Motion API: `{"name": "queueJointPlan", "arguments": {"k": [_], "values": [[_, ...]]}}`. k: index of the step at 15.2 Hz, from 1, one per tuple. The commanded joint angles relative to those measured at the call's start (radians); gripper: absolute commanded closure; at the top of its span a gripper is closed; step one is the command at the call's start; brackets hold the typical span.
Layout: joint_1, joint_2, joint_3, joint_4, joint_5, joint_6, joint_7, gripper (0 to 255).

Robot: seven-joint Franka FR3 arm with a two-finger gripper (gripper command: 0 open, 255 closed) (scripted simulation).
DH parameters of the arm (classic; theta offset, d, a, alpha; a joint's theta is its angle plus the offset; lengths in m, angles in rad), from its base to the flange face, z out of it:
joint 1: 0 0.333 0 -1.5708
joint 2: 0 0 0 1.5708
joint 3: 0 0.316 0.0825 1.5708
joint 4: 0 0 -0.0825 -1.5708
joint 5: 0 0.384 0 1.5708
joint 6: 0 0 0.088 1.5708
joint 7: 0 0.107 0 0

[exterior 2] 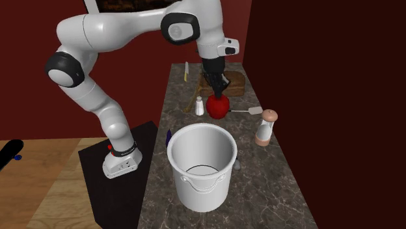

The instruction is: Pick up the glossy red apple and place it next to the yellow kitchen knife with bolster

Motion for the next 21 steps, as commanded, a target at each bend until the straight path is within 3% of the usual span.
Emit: {"name": "queueJointPlan", "arguments": {"k": [1,11,21], "values": [[0.004,-0.016,0.024,-0.007,-0.007,-0.010,0.029,255],[0.049,-0.128,0.245,-0.138,-0.026,-0.012,0.301,255],[0.114,-0.121,0.433,-0.155,0.010,-0.015,0.547,255]]}}
